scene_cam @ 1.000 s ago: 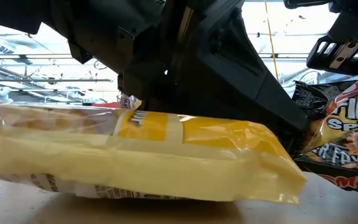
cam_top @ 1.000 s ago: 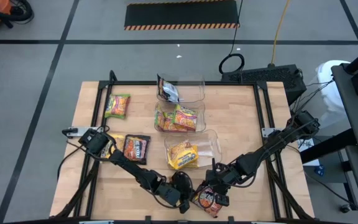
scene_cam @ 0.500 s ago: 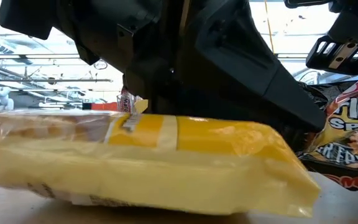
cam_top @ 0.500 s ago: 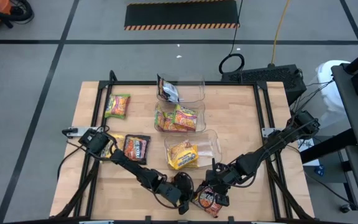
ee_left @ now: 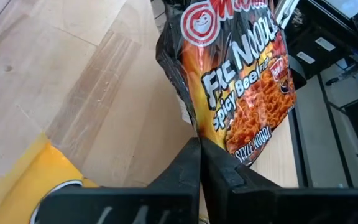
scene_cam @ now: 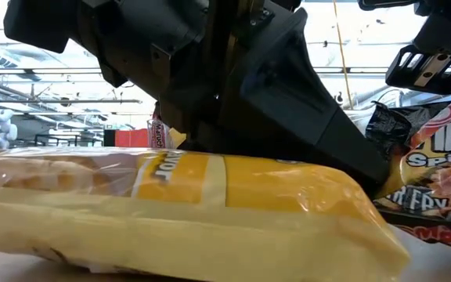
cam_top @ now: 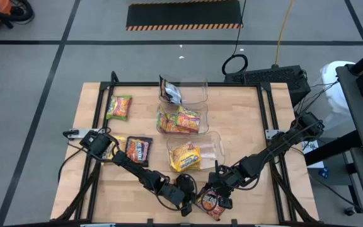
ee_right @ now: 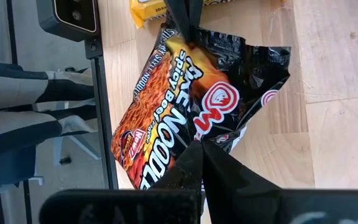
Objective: Sort Maruchan noodles
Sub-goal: Put the black noodle pack into the top transparent bin
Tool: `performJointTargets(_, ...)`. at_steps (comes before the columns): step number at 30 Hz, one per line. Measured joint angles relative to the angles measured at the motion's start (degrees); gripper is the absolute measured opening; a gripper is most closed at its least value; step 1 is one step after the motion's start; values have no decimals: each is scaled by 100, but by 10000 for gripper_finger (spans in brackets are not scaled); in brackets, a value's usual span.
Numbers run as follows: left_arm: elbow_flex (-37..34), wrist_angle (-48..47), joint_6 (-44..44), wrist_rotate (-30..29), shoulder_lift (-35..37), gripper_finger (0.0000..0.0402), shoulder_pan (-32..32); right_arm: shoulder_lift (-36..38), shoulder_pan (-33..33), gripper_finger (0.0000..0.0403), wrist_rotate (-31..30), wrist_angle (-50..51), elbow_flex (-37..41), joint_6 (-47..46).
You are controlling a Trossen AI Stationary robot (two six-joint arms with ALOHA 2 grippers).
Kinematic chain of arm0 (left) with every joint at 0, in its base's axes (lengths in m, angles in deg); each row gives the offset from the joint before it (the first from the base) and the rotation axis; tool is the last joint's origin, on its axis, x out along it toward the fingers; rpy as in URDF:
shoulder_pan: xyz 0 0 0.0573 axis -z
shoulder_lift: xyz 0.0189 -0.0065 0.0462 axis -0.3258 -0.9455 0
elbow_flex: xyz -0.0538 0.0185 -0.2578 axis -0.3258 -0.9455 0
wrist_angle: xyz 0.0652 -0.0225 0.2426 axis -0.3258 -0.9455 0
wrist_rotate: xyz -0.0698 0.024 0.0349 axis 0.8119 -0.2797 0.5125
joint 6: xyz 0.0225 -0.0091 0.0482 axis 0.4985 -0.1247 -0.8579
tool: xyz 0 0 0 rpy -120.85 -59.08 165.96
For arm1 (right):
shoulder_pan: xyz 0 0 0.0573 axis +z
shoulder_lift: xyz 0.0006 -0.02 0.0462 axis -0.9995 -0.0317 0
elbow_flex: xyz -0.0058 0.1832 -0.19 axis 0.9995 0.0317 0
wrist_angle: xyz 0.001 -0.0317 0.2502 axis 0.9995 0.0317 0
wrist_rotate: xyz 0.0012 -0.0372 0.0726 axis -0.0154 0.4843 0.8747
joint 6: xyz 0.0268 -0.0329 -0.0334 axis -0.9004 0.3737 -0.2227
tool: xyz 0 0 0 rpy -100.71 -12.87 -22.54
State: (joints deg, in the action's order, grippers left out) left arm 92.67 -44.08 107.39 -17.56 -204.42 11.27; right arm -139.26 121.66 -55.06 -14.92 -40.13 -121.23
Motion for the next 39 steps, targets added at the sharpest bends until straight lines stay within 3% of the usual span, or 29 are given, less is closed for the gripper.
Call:
performJointTargets(24, 98, 229, -350, 17, 221, 1, 88, 597, 9, 0, -306, -1, -4, -55)
performJointTargets(32, 1355, -1597, -1363, 21, 227, 0, 98, 674, 43, 0, -289, 2, -4, -49)
performJointTargets(39, 2102, -2862, -1812, 23, 232, 0, 7, 1331, 39, 0, -547, -14, -4, 204)
